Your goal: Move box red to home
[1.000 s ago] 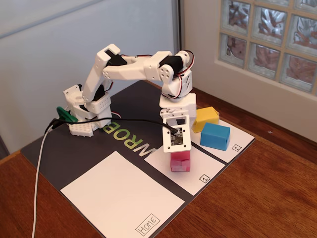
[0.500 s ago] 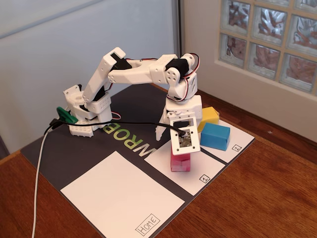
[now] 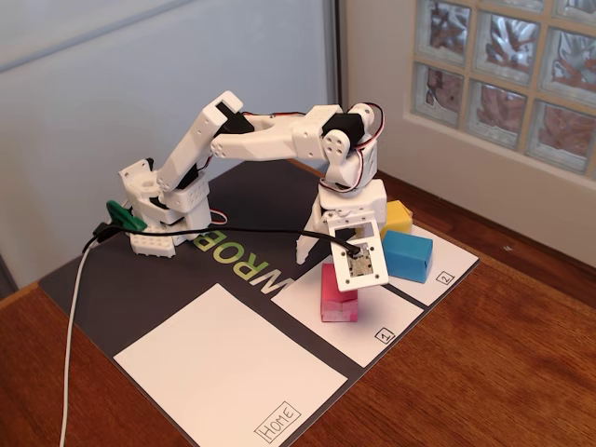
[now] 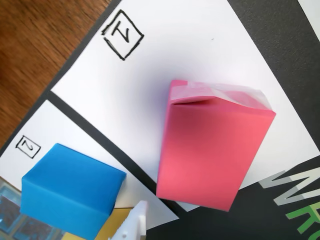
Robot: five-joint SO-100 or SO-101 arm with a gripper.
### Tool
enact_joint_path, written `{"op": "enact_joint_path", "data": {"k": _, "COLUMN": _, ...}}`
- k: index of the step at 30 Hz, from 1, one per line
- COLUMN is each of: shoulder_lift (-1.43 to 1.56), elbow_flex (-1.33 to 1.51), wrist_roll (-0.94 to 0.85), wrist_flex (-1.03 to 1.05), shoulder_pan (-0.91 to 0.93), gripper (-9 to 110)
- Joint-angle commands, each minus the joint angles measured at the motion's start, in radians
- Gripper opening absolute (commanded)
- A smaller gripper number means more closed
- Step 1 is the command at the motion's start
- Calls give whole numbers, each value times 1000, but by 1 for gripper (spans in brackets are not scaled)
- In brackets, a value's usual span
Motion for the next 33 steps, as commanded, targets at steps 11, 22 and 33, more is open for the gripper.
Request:
{"op": "enact_joint_path", "data": {"k": 11, "shoulder_lift": 15, "elbow_flex": -28, "wrist_roll": -18, "wrist_flex": 14, "shoulder_pan": -21, "gripper": 34}}
{"op": "enact_joint_path", "data": {"k": 22, "shoulder_lift": 34, "elbow_flex": 2, "wrist_roll": -12, "wrist_flex": 14, "shoulder_pan": -25, "gripper": 32}}
{"op": "enact_joint_path", "data": {"k": 33, "shoulder_lift": 9, "elbow_flex": 8, "wrist_roll": -17, "wrist_flex": -18, "shoulder_pan": -35, "gripper": 32}}
